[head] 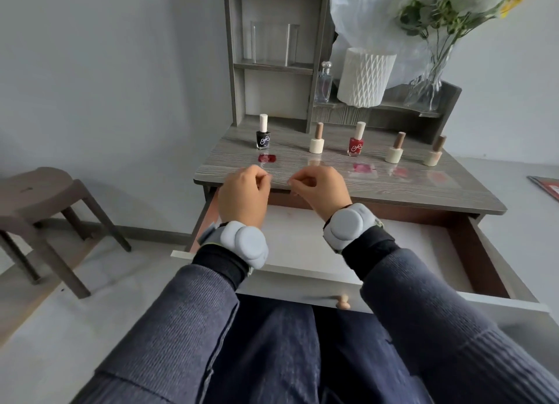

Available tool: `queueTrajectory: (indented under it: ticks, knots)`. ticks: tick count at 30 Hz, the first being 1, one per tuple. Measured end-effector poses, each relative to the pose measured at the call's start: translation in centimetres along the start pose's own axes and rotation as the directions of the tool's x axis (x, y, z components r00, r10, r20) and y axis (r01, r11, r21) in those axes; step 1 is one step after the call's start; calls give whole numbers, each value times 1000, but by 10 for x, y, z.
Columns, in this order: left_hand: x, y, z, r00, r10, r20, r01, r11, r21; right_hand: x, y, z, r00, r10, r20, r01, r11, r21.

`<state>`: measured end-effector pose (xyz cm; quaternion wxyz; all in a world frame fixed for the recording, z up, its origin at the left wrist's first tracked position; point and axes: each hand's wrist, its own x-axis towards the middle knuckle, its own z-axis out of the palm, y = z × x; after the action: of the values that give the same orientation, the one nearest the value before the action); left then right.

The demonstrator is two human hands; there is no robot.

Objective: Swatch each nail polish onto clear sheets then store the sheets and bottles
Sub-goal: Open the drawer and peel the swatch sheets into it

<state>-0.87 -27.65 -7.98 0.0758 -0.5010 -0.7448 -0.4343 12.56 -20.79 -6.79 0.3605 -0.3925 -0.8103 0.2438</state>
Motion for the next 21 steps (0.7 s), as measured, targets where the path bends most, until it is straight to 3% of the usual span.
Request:
queueTrajectory:
  ticks: [6, 12, 21]
  knots:
    - [24, -25, 14, 986, 70, 148, -94, 982, 164, 23, -2, 22, 995, -98, -16, 91, 960, -266]
    - [34, -35, 23, 944, 79, 320, -179, 938, 296, 36, -2, 33, 991, -2, 132, 67, 870, -488]
    - [30, -42, 24, 947, 80, 311, -190, 920, 343, 38, 0, 37, 982, 51, 180, 60, 827, -559]
